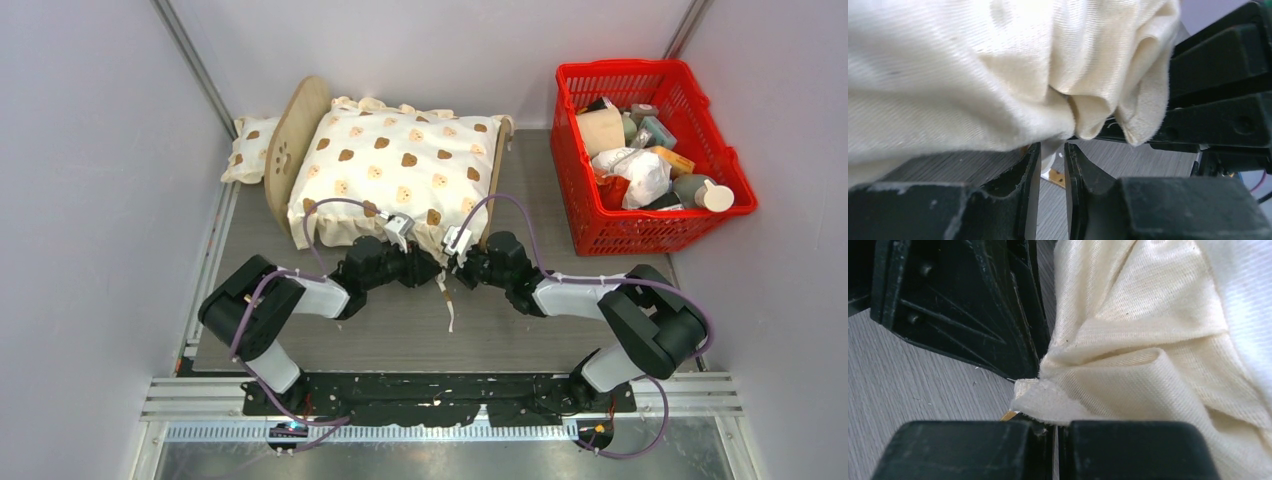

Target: Set up the pet bed

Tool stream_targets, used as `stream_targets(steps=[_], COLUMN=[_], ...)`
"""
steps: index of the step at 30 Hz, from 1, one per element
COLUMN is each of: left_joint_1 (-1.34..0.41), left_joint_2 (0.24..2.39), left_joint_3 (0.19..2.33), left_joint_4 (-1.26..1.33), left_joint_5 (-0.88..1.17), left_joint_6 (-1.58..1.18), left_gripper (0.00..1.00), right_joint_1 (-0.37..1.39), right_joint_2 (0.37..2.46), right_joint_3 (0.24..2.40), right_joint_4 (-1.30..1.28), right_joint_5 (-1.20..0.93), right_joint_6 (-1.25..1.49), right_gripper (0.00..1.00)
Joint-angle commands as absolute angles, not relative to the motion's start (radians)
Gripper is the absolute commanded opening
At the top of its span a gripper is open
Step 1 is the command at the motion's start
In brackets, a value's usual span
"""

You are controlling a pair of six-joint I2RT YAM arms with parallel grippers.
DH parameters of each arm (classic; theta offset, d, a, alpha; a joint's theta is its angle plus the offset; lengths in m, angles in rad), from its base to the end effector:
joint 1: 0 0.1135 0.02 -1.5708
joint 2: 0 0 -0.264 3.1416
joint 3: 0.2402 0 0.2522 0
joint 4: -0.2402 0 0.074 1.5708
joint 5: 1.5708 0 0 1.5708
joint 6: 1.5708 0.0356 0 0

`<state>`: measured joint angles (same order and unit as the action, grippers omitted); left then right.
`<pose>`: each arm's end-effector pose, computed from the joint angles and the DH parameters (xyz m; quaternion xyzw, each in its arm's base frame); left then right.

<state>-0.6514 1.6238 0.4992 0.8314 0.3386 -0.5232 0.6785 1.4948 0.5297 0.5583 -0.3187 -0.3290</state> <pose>0.2289 -0.1894 0.1510 0.1509 0.7833 -0.4383 0.4143 0.2170 0.1893 0.1669 -0.4745 0.6802 0.2249 0.5114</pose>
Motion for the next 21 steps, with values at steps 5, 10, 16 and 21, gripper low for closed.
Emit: stream_targets(steps=[5, 10, 16, 21], left_joint_1=[-0.653, -0.666, -0.669, -0.677], left_joint_2=[1.69, 1.699, 1.652, 1.614], left_joint_3=[0.525, 0.522, 0.487, 0.465], left_joint_4=[1.039, 1.048, 1.034, 1.029], left_joint_5=[0.437, 0.427, 0.392, 0.363], left_joint_6=[-0.49, -0.464, -0.489, -0.491], left_gripper=[0.25, 0.0, 0.0, 0.0], right_joint_1=[0.67, 0.667, 0.653, 0.646], right_joint_2=[1.486, 1.469, 1.483, 1.479], right_joint_3=[0.549, 0.539, 0.54, 0.54], right_joint_4=[0.58, 0.591, 0.586, 0.578], right_joint_5=[-0.299, -0.294, -0.289, -0.281], right_joint_6=[-0.311, -0.295, -0.29, -0.281], right_gripper=[0.05, 0.05, 0.05, 0.05])
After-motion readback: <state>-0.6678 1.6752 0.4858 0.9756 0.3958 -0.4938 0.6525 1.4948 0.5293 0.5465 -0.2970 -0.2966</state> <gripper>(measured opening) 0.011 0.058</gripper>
